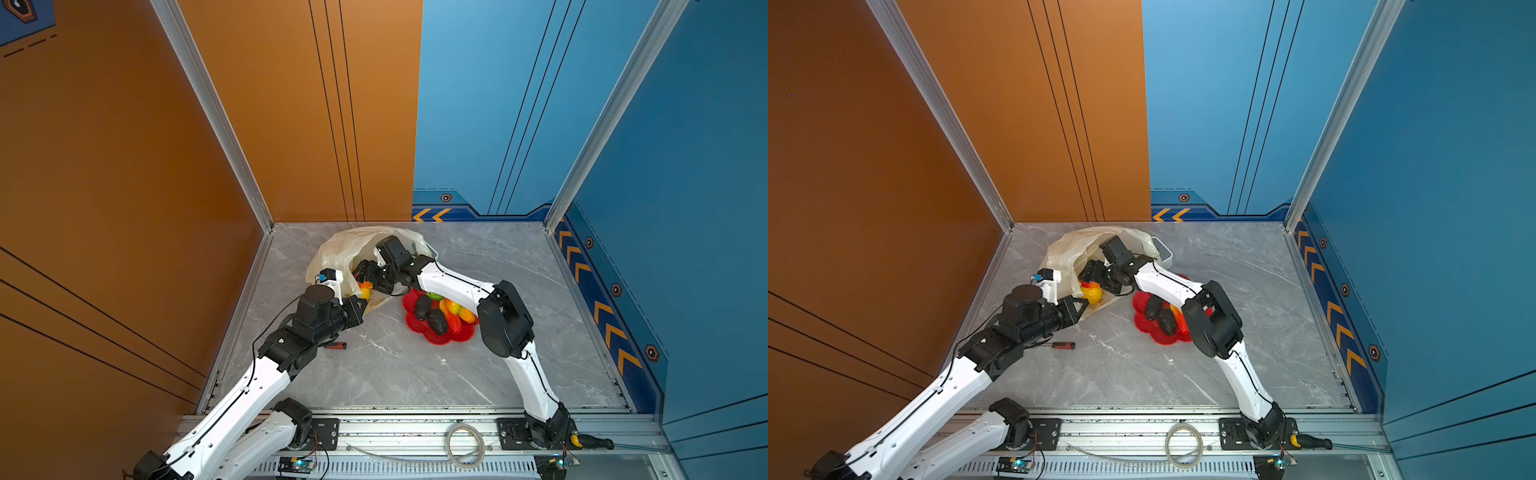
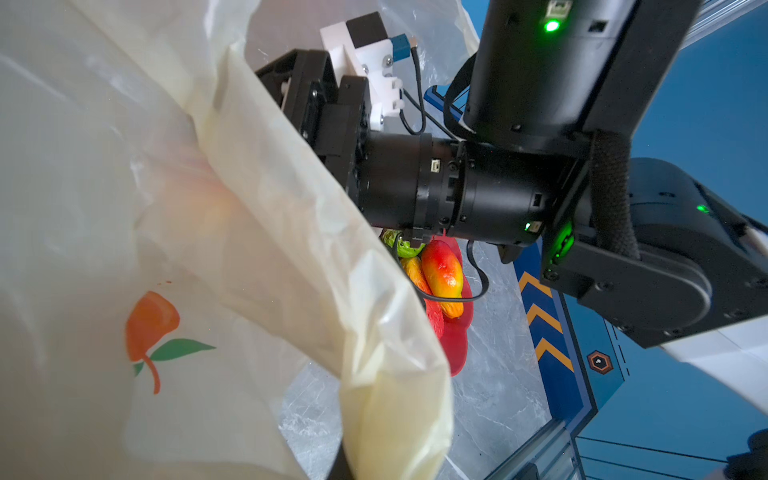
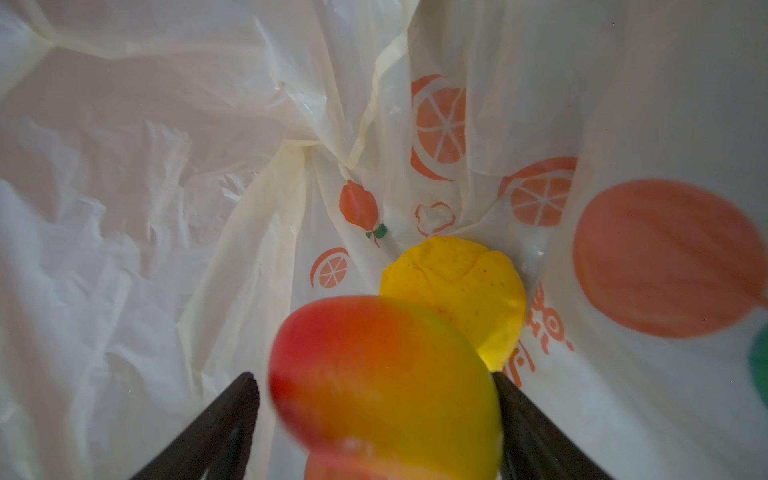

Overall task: Place the fruits into the plastic bag
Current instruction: 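Open the right gripper to drop the mango beside the yellow fruit, withdraw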

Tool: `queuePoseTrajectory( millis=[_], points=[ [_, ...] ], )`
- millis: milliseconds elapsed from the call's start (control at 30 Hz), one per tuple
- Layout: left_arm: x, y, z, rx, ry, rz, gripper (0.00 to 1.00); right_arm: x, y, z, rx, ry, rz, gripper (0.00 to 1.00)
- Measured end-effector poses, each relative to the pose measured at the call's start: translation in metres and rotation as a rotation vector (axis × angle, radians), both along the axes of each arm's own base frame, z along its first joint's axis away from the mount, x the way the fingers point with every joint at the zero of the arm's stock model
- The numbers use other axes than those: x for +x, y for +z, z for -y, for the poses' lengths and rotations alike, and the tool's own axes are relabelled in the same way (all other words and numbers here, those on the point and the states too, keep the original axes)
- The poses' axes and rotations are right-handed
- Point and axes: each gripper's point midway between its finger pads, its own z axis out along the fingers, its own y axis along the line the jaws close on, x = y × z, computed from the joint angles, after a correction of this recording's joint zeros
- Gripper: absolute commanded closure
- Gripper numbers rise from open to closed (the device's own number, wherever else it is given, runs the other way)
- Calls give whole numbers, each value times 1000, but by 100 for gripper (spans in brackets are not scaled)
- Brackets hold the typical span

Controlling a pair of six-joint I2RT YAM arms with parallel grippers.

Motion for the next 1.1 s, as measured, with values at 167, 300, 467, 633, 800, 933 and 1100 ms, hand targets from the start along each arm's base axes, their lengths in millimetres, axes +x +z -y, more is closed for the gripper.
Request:
queuePoseTrajectory(
  millis=[167, 300, 467, 633, 800, 933, 1100],
  points=[
    [0, 1, 0, -4, -1, 0, 100, 6, 10, -3, 35, -5, 13, 5],
    [0, 0, 0, -4, -1, 0, 100, 6, 12, -3, 41, -3, 11, 5],
    [0, 0, 0, -4, 0, -1, 100, 6, 12, -3, 46, 1, 10, 5],
    [0, 1, 0, -10, 1, -4, 100, -1, 9, 3, 38, 1, 2, 5],
    [2, 1, -4, -15, 14, -7, 100, -18, 24, 16, 38, 8, 7, 6],
    [3, 1, -5, -17, 16, -7, 100, -33, 53, 29, 55, 21, 46, 6],
    [2, 1, -4, -20, 12, -9, 100, -51, 91, 48, 50, 45, 133, 6]
  ],
)
